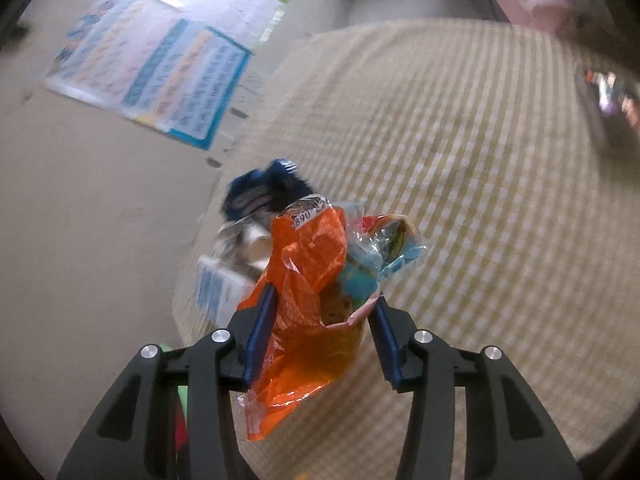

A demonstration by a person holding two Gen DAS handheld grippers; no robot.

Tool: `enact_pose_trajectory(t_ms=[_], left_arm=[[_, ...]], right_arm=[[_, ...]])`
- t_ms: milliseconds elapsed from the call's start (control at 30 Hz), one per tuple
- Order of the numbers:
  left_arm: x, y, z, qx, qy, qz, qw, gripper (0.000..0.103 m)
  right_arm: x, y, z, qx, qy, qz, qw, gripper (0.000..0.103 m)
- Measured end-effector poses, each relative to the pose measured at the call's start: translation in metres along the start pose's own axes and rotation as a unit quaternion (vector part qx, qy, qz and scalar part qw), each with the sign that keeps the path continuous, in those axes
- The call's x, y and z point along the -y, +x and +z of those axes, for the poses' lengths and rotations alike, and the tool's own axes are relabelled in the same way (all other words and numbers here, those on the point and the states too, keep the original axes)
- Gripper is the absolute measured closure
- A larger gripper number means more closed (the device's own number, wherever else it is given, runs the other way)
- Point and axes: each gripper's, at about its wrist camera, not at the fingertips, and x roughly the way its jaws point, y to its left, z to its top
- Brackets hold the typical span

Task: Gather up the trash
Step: 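Lift the orange bag and yellow wrapper toward the red bucket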

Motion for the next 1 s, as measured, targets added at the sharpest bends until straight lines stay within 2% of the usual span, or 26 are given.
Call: enact_pose_trajectory(t_ms=[133,333,633,1000], left_arm=[[0.001,0.000,0.001,0.003,0.002,0.004,1.0000,0.072],[0.000,-0.005,0.001,0.012,0.001,0.014,0.9998,0.072],[-0.003,-0.023,0.004,0.038,0.002,0.032,0.9988,0.072],[-0.027,-0.052,0.015,0.085,-0.029,0.074,0.9932,0.072]], right_arm=[[-0.024,-0.036,-0.027,0.026,-0.103,-0.027,0.994,0.058],[-0.040,-0.065,-0.063,0.056,-0.180,-0.062,0.980,0.058],[-0.051,-0.080,-0.075,0.072,-0.213,-0.072,0.972,0.058],[-0.058,-0.075,-0.090,0.055,-0.227,-0.062,0.970,0.057]])
